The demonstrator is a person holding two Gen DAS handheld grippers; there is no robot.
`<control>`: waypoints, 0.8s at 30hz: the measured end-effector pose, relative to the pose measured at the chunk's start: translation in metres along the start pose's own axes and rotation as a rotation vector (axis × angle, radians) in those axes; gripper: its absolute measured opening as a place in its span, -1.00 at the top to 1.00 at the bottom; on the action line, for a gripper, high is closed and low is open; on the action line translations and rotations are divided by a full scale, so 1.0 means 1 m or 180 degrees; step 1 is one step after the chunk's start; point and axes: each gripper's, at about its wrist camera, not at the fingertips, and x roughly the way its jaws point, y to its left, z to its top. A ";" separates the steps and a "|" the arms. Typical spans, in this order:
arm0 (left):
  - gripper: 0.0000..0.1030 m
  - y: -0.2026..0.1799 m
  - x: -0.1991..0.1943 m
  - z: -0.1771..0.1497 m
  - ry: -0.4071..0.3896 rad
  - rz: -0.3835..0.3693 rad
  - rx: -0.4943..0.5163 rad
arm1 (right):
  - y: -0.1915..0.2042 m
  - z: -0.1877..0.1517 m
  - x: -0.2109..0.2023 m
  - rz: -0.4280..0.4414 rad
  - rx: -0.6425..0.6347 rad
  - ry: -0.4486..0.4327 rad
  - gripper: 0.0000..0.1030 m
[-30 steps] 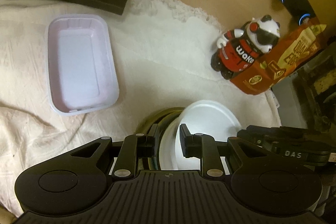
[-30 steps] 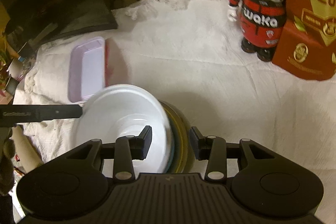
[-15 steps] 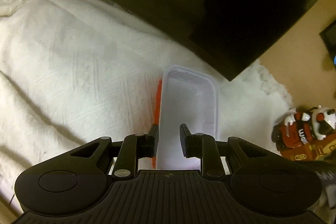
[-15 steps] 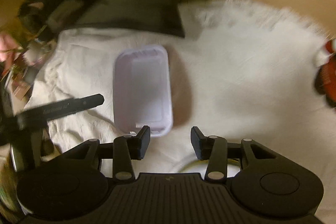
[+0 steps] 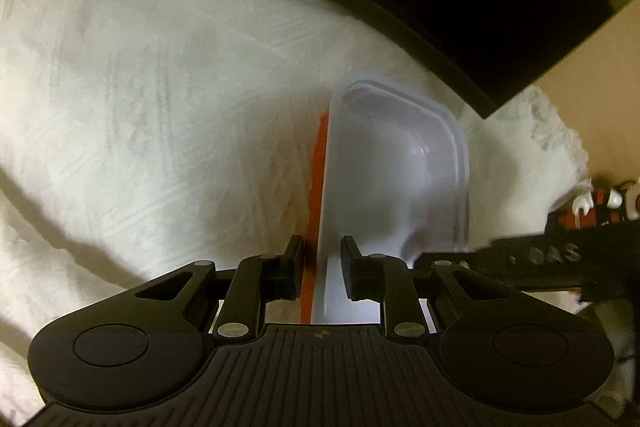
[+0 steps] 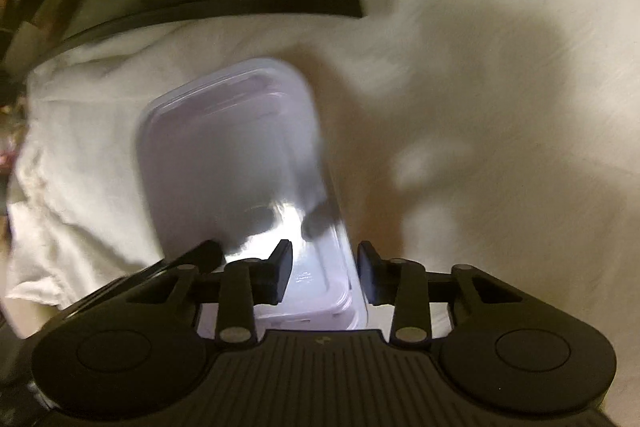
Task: Organize plates and bowls
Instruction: 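Close both grippers on the rim of the red-and-white tray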
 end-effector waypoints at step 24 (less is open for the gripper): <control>0.59 0.049 -0.045 -0.092 0.0248 0.0049 0.0197 | 0.006 -0.161 0.015 0.0570 0.0238 0.0127 0.29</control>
